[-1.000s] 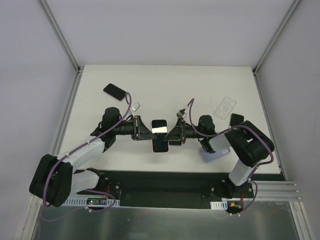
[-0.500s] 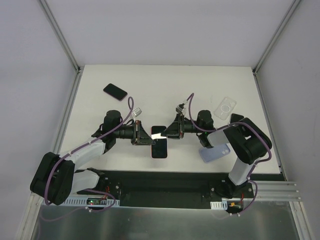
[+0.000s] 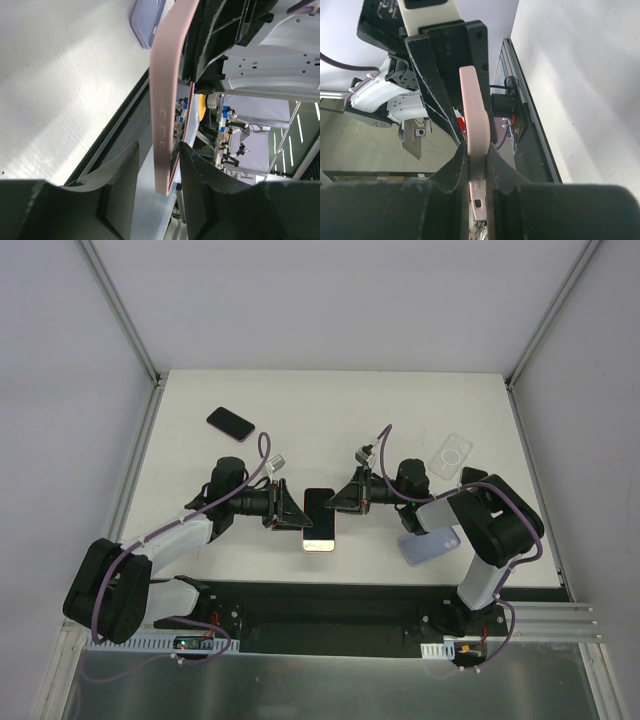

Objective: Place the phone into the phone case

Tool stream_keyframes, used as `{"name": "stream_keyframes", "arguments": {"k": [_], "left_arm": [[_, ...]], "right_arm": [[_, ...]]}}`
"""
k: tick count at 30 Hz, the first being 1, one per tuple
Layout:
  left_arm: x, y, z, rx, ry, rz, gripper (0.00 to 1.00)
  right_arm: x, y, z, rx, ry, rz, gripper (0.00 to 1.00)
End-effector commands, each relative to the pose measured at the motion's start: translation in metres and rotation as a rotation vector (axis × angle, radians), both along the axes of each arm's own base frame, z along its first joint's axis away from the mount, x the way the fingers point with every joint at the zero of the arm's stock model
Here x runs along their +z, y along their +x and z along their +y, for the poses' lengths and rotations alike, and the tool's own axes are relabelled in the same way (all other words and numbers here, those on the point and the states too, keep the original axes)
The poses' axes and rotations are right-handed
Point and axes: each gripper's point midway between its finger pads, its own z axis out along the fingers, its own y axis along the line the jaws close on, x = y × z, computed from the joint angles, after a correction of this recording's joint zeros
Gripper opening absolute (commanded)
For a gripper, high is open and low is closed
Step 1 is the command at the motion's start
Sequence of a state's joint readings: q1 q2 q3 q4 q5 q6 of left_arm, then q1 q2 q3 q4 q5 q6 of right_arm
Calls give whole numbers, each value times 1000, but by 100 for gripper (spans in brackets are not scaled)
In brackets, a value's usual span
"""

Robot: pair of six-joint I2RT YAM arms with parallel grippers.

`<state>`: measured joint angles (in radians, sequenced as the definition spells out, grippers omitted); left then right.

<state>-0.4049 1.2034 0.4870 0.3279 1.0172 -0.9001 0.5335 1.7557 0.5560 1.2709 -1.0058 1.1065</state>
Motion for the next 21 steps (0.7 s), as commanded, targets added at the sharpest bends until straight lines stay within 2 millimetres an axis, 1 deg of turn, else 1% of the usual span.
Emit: {"name": "stream_keyframes", "arguments": {"k": [1,3,5,6,7,9,10,12,13,15,16,18,19,21], "left_arm": [[1,3,-6,-18,-4,-14,38],[-1,1,-9,-29,-7,-17,40],[0,0,-12,-32,-19,-25,40],[-1,-1,-12,-34,-22,-20,37],[0,-2,-13,-39,-31,-23,32],[5,-3,-15,-50,-52,-22,19],[7,-3,-15,-53,-58,-26,12],[10,-5,-15,-58,-68,-30,5],[11,-5,-14,-60,-70,-32,0],[14,-8,-14,-69,-78,-37,0],[15,-9,-14,-72,-80,-39,0],[19,-11,-13,-80,-88,-51,0],[20,-13,-13,-84,-91,-51,0],[23,-16,-12,-96,-98,-59,0]], "right_arm": [[53,8,-1,-24,147,-230,2],[55,8,-1,-25,153,-224,2],[57,7,-1,-26,160,-225,1],[57,6,-2,-25,162,-225,1],[58,7,-2,-30,164,-223,1],[59,5,-3,-31,166,-225,2],[60,5,-3,-33,167,-228,6],[62,3,-4,-30,170,-237,12],[61,2,-4,-25,169,-238,18],[62,2,-5,-27,170,-241,27],[63,3,-4,-28,171,-242,37],[62,3,-5,-27,167,-243,43],[62,6,-5,-37,164,-247,50],[55,10,-6,-54,139,-240,54]]}}
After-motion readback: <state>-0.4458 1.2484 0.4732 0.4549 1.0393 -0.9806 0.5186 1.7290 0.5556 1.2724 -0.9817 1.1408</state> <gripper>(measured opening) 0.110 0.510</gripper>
